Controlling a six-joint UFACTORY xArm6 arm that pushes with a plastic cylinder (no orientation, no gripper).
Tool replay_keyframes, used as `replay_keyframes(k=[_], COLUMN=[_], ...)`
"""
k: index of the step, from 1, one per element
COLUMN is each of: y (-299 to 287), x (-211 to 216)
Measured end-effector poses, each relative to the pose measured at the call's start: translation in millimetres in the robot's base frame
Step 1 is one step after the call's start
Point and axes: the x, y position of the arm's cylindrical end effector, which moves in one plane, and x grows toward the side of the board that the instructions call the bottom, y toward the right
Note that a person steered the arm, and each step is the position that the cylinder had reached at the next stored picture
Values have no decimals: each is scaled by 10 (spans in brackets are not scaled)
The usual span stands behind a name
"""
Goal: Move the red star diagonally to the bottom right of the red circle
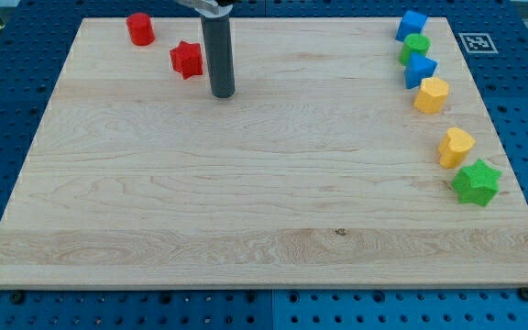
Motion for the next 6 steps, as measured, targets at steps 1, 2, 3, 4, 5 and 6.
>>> replay_keyframes(k=[1, 2, 3, 4, 5, 6], y=[-38, -89, -196, -335, -390, -390], x=[-284, -347, -458, -505, -505, -505])
